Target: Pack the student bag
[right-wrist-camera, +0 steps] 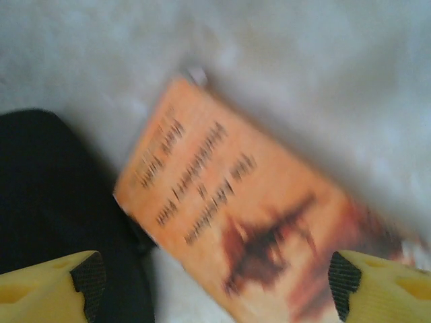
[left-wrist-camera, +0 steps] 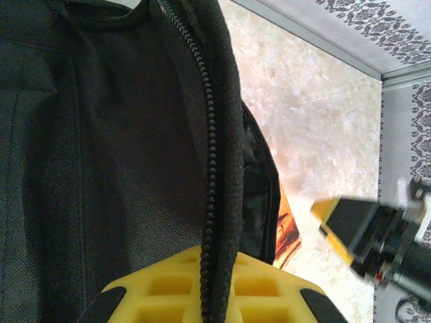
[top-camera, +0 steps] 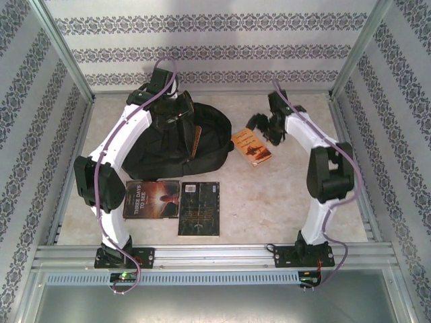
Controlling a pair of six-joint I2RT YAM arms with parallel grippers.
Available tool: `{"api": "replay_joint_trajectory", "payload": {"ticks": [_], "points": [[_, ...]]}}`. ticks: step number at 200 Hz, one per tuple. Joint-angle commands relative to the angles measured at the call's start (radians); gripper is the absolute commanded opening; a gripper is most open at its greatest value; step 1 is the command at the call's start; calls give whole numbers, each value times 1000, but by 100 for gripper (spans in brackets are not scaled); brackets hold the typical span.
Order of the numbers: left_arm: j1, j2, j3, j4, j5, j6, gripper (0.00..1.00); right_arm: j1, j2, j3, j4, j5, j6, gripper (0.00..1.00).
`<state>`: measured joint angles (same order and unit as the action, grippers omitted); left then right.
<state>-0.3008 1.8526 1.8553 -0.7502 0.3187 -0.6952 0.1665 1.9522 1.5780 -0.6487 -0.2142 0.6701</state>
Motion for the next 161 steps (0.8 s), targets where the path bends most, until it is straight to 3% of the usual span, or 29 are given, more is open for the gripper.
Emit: {"api": "replay_joint_trajectory", "payload": {"ticks": [1, 26, 47, 119, 161], "points": [[-4, 16, -4, 1, -28, -16, 0, -21, 144, 152, -182, 70, -198, 88], [-4, 24, -21, 14, -5, -27, 0, -28, 282, 279, -258, -41, -284, 89], [-6, 28, -32, 24, 11, -37, 0, -28, 313, 266, -259, -101, -318, 89], [-9, 48, -40, 41, 43, -56, 0, 33, 142, -38, -49, -331, -249, 85], [-18, 48, -48, 37, 47, -54, 0, 12, 62, -231, 171, -455, -62, 85]]}}
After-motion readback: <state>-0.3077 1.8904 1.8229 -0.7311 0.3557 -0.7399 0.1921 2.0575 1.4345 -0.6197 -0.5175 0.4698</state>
